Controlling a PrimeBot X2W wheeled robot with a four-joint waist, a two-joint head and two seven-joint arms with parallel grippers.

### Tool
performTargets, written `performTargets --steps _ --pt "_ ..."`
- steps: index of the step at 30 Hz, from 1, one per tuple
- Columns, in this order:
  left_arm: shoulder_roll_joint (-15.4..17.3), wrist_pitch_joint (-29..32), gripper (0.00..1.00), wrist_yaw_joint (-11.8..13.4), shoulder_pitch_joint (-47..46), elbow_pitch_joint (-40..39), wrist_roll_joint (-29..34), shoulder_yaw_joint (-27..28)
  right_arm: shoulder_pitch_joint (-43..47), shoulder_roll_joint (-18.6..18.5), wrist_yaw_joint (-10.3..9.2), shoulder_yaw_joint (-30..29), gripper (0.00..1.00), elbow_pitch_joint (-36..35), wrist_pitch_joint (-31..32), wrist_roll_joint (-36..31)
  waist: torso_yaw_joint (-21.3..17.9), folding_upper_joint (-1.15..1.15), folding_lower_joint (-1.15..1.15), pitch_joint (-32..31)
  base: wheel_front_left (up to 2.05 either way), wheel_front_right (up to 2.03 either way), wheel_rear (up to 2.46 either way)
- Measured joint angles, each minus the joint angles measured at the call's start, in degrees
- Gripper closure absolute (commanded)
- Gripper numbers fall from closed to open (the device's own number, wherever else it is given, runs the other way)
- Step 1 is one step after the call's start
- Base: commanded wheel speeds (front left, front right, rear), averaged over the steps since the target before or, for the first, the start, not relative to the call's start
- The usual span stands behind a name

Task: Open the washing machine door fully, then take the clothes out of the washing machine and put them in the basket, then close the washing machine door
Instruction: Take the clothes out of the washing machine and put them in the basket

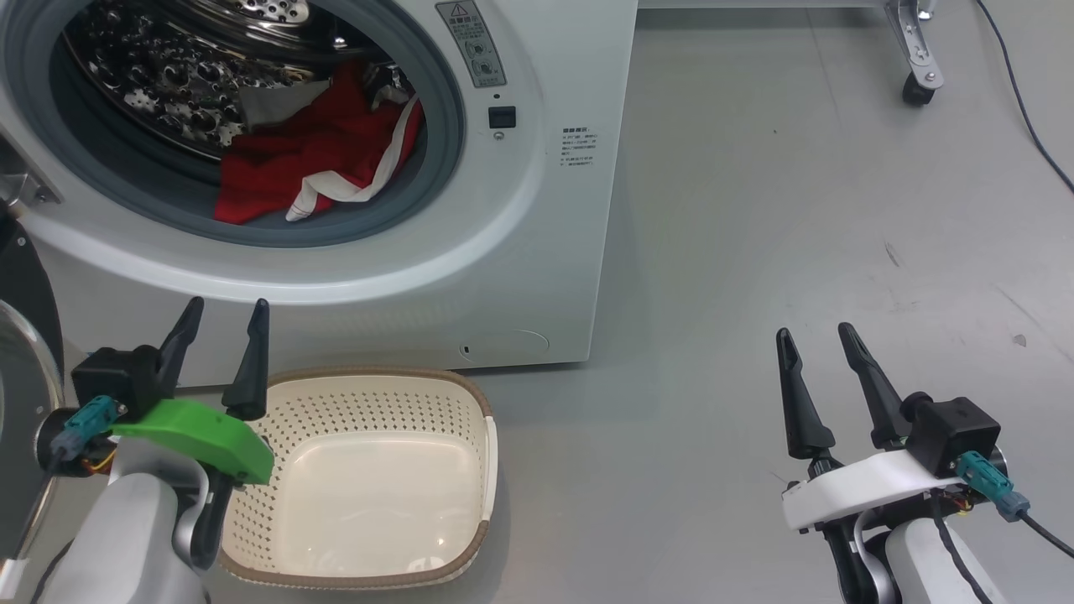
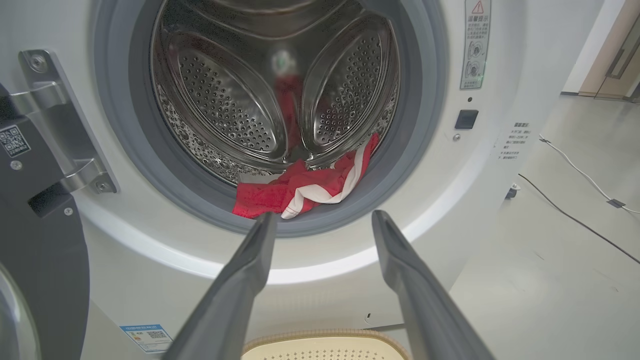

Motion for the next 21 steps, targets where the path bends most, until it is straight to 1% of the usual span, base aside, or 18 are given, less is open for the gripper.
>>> performTargets --steps 6,21 --pt "1.1 0.0 0.0 0.0 2.0 -4.3 0.0 1.6 0.9 0.1 0.25 -0.1 0.0 -0.2 0.0 -0.2 -0.2 0.0 0.0 0.0 0.0 0.0 0.0" --pt "1.1 0.0 0.0 0.0 6.0 -9.7 0.2 2.8 1.0 0.4 0.51 -0.3 0.0 -0.6 0.0 -0.5 -0.9 0.0 0.0 0.5 0.0 0.0 0.0"
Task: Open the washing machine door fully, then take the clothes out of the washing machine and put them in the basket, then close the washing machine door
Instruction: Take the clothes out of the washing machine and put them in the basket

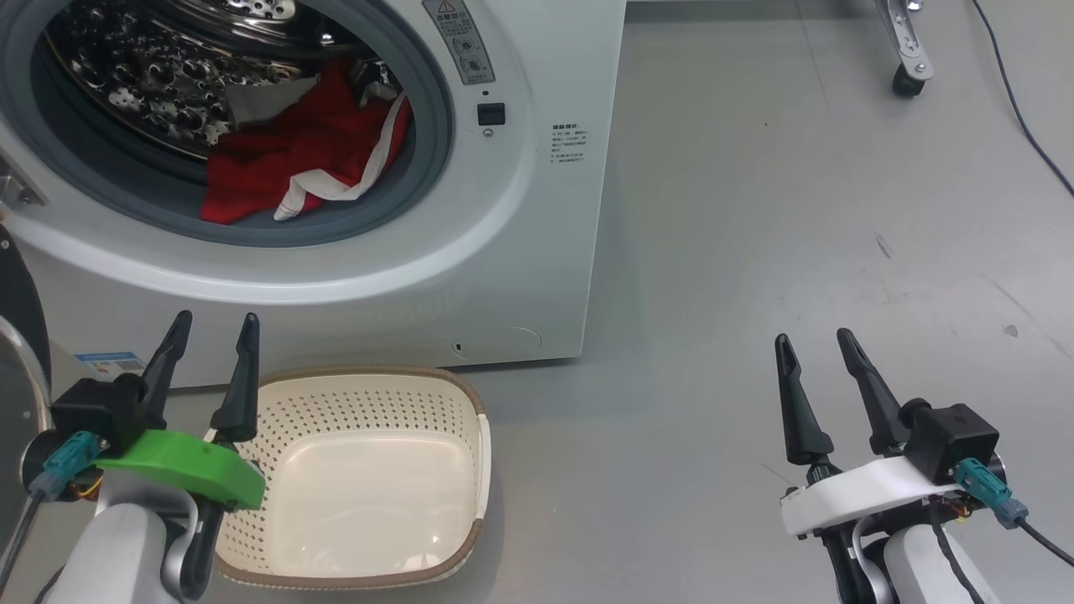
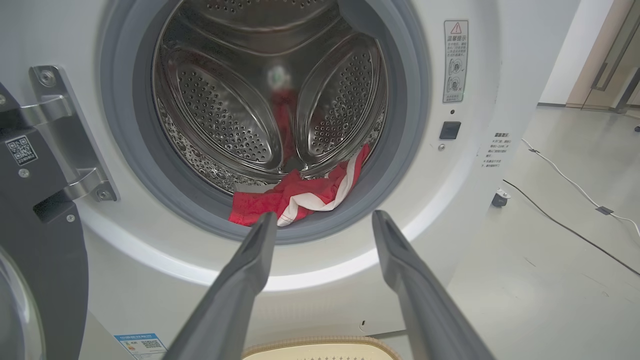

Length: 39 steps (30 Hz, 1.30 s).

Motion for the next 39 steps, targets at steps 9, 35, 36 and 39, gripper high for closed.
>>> performTargets --steps 9,35,36,39 --pt "0.5 0.0 0.0 0.0 1.1 -2.7 0.0 1.0 0.0 0.2 0.43 0.1 0.0 -1.1 0.0 -0.4 -0.8 0.0 0.0 1.8 0.0 0.0 0.0" --pt "6.9 12.9 0.0 2.3 -10.1 -7.4 -4.6 6.3 -1.5 1.3 0.51 3.5 0.0 -4.0 0.0 -0.6 -6.5 0.0 0.0 14.6 0.0 0.0 0.0" --pt "7.3 14.2 0.0 2.4 -11.4 -7.1 -4.7 6.2 -1.7 1.3 0.52 3.6 0.0 -4.2 0.0 -0.6 -6.8 0.0 0.0 15.2 0.0 0.0 0.0" --pt "8.1 17.4 0.0 3.0 -15.7 -6.4 -5.1 6.3 -2.2 1.3 0.52 4.0 0.0 -4.4 0.0 -0.6 -7.9 0.0 0.0 17.2 0.0 0.0 0.0"
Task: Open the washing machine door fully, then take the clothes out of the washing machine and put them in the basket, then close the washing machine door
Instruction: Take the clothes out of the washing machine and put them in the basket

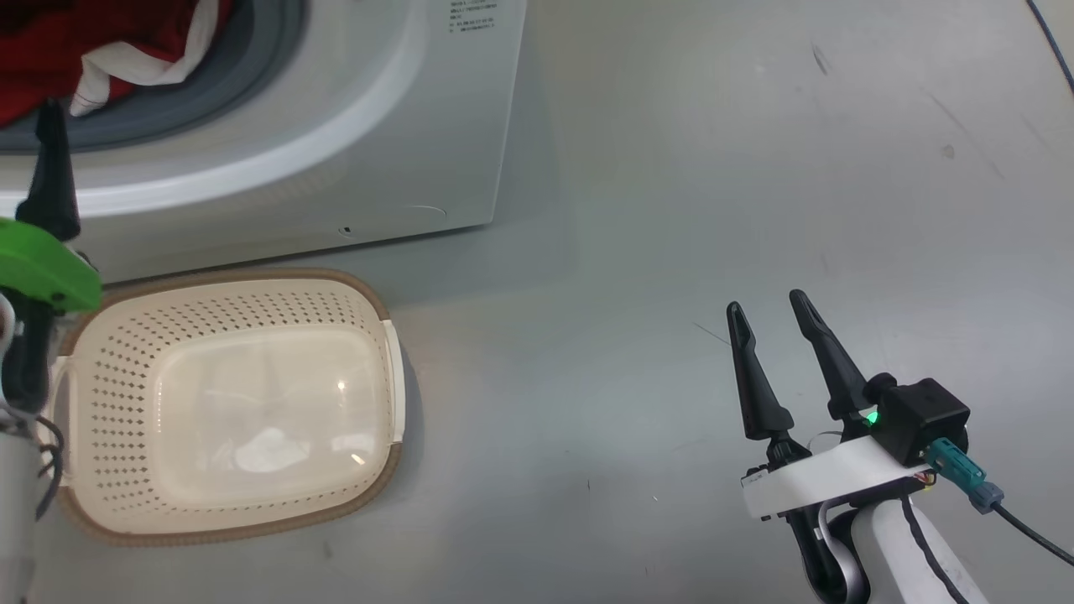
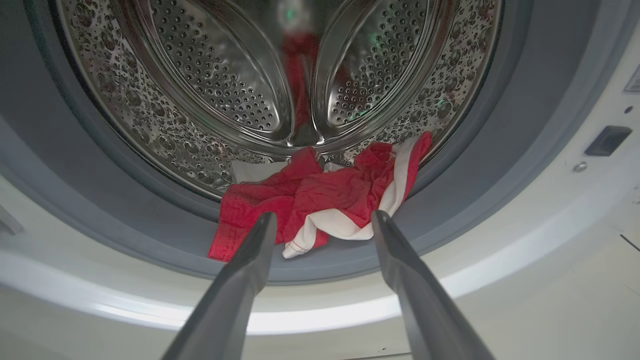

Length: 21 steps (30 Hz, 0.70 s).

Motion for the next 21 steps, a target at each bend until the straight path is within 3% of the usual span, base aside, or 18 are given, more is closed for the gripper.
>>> performTargets --steps 9,16,21 --pt "2.9 8.5 0.0 2.8 -11.8 3.7 0.1 0.4 -2.4 0.2 0.0 1.1 0.0 -1.0 0.0 0.0 -3.3 0.0 0.0 5.4 0.0 0.0 0.0" --pt "6.0 14.4 0.0 3.5 -17.7 8.5 2.5 -0.8 -4.0 0.2 -0.03 2.7 0.0 -1.9 0.0 1.5 -5.8 0.0 0.0 9.1 0.0 0.0 0.0" --pt "6.4 16.8 0.0 3.7 -20.1 10.9 3.2 -1.9 -5.0 0.2 -0.2 3.9 0.0 -2.3 0.0 2.4 -7.3 0.0 0.0 10.8 0.0 0.0 0.0"
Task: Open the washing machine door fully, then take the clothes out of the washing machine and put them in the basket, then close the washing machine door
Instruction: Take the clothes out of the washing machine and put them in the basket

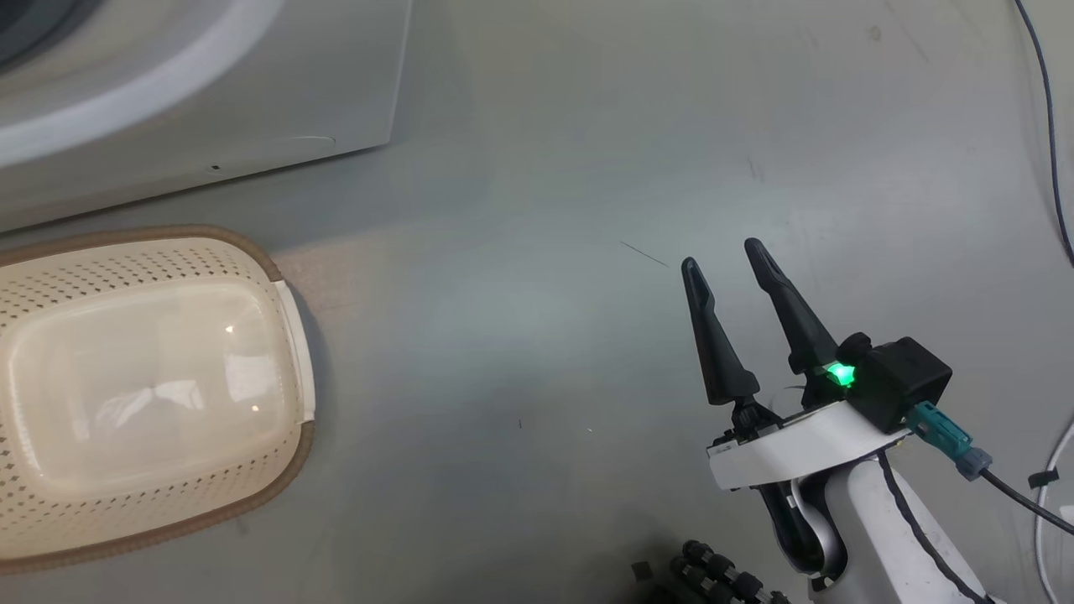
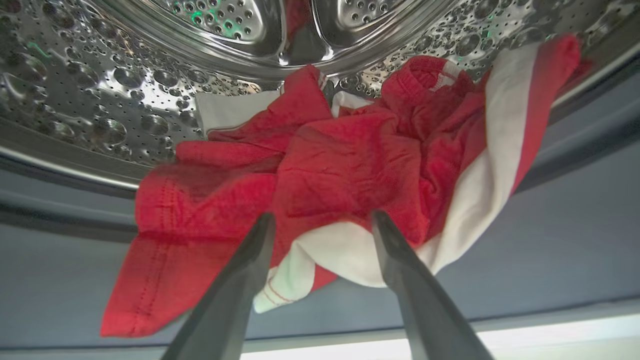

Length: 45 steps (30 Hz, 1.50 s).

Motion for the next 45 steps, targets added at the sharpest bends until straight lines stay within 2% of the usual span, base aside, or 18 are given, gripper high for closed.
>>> performTargets --steps 12,22,23,24,25,33,45 --pt "0.3 3.8 0.0 2.1 -6.4 5.9 1.2 -0.8 -1.6 0.0 -0.65 2.6 0.0 -1.0 0.0 1.9 -3.1 0.0 0.0 3.2 0.0 0.0 0.0" --pt "0.6 5.2 0.0 3.0 -9.5 10.2 2.8 -1.7 -2.4 0.1 -1.82 3.6 0.0 -1.0 0.0 2.4 -3.9 0.0 0.0 4.1 0.0 0.0 0.0" --pt "0.6 5.2 0.31 3.0 -9.7 10.4 2.8 -1.7 -2.4 0.1 -1.92 3.6 0.0 -1.0 0.0 2.4 -3.9 0.0 0.0 4.1 0.0 0.0 0.0" --pt "0.6 5.2 0.93 3.0 -9.9 10.7 2.8 -1.7 -2.4 0.1 -1.93 3.6 0.0 -1.0 0.0 2.4 -3.9 0.0 0.0 4.1 0.0 0.0 0.0" --pt "0.5 5.2 1.0 3.0 -10.1 10.9 2.8 -1.7 -2.5 0.1 -1.94 3.6 0.0 -1.0 0.0 2.4 -3.9 0.0 0.0 4.2 0.0 0.0 0.0" --pt "-2.0 2.1 1.0 2.5 -11.6 13.2 2.7 -2.1 -3.4 0.0 -2.52 3.1 0.0 -0.9 0.0 2.4 -3.1 0.0 0.0 3.5 0.0 0.0 0.0" --pt "-4.6 -5.0 1.0 -0.6 -11.4 16.0 2.4 -2.6 -3.6 0.0 -2.94 1.5 0.0 0.6 0.0 1.8 -0.6 0.0 0.0 0.4 0.0 0.0 0.0"
